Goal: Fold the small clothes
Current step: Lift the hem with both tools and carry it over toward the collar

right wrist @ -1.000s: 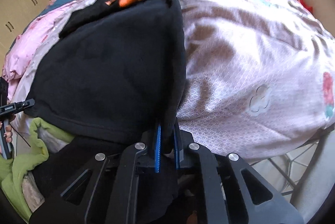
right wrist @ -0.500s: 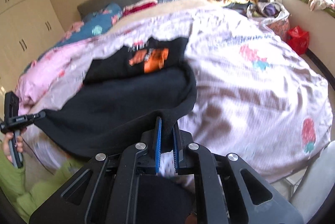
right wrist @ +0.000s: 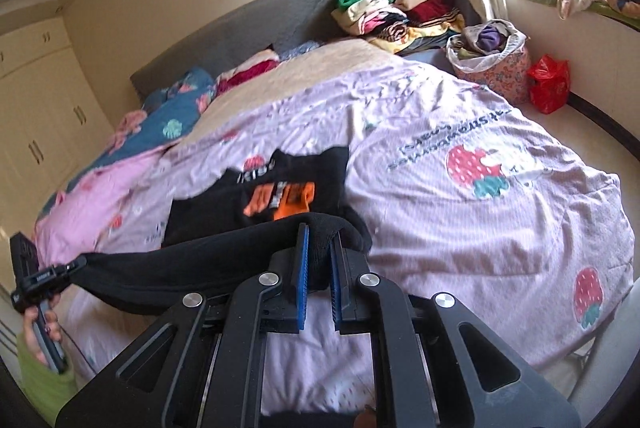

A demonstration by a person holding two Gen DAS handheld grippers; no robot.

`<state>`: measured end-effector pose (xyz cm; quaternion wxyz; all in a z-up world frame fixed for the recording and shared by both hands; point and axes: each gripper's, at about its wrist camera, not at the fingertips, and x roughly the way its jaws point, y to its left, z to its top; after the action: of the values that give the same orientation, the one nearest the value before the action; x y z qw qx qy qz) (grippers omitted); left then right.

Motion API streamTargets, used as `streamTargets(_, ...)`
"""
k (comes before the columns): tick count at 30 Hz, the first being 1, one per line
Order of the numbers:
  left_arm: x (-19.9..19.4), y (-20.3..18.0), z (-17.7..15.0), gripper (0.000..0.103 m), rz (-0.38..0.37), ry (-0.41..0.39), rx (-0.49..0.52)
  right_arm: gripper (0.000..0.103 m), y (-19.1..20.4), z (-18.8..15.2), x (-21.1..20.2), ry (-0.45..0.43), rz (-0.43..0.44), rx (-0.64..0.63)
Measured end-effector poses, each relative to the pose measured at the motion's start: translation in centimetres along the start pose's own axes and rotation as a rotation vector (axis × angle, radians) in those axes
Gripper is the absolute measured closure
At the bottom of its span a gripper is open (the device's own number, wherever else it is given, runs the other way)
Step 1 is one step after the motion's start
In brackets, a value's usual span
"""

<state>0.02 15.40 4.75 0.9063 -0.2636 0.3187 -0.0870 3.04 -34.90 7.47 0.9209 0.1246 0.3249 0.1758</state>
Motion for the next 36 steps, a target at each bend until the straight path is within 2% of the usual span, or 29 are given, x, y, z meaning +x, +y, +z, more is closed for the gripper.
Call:
streamTargets(4,0.7,0.4,1.4,0.100,-0.012,-0.027,-0.021,0.095,0.8,1.6,1.0,-0.031,-0.013,0.000)
streamTargets(10,1.3,0.9,3.1,0.100,0.018,-0.069,-0.019,0.095,1.8,3.6,2.9,-0.053,-0.027,-0.004)
streamTargets(15,2.1,1.4,4.4,0.100,0.014,-0.083,-0.042,0.095,2.9,5.5,4.8,-0.067,-0.054,-0.031)
streamTargets(27,4.9,1.3,7.9,0.100,0.021,-0.132,-0.079,0.095,3.5,9.2,9.5,-0.064,-0.117,-0.029)
streamTargets(36,8.7,2.1,9.1,0.100,0.065,-0.124,-0.099,0.095,2.4,9.4,14.5,-0.012,-0.159,-0.022)
